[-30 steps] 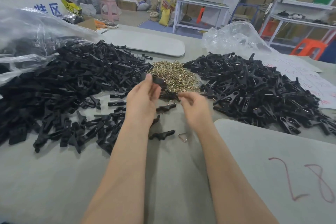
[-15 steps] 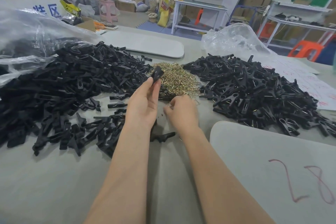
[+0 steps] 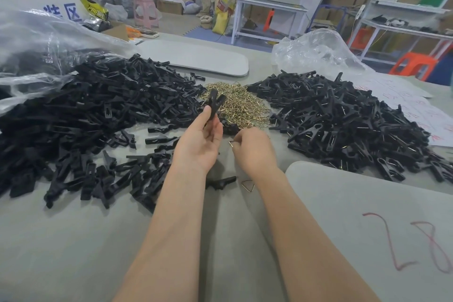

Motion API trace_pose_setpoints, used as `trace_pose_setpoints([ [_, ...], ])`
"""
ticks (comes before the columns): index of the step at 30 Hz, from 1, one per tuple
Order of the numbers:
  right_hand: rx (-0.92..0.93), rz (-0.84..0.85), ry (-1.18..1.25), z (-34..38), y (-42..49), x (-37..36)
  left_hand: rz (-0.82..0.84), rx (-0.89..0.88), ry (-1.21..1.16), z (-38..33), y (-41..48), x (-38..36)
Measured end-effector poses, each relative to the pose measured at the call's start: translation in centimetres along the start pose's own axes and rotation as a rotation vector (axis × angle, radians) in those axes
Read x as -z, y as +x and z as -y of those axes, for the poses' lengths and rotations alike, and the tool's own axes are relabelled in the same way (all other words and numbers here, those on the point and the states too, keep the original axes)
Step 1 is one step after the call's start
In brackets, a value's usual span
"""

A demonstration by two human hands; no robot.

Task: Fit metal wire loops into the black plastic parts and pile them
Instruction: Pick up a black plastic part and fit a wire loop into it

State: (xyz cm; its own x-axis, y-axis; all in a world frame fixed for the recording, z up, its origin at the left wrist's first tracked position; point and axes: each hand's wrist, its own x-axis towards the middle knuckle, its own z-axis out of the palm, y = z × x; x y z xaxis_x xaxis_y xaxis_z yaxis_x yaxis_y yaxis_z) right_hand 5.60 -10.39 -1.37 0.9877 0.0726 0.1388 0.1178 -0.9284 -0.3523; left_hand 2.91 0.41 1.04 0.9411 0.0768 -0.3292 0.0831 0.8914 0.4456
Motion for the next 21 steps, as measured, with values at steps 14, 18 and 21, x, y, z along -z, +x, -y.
trace_pose_setpoints([
  [14,0.035,0.012,-0.091,1.02,-0.35,0.25,-0.010,-0.006,0.154,0.33,0.58,0.40],
  [18,-0.007,0.056,-0.018,0.81,-0.35,-0.02,0.003,-0.012,0.114,0.39,0.50,0.28],
  [21,-0.024,0.096,0.010,0.89,-0.18,0.03,0.014,-0.027,0.131,0.52,0.58,0.22],
])
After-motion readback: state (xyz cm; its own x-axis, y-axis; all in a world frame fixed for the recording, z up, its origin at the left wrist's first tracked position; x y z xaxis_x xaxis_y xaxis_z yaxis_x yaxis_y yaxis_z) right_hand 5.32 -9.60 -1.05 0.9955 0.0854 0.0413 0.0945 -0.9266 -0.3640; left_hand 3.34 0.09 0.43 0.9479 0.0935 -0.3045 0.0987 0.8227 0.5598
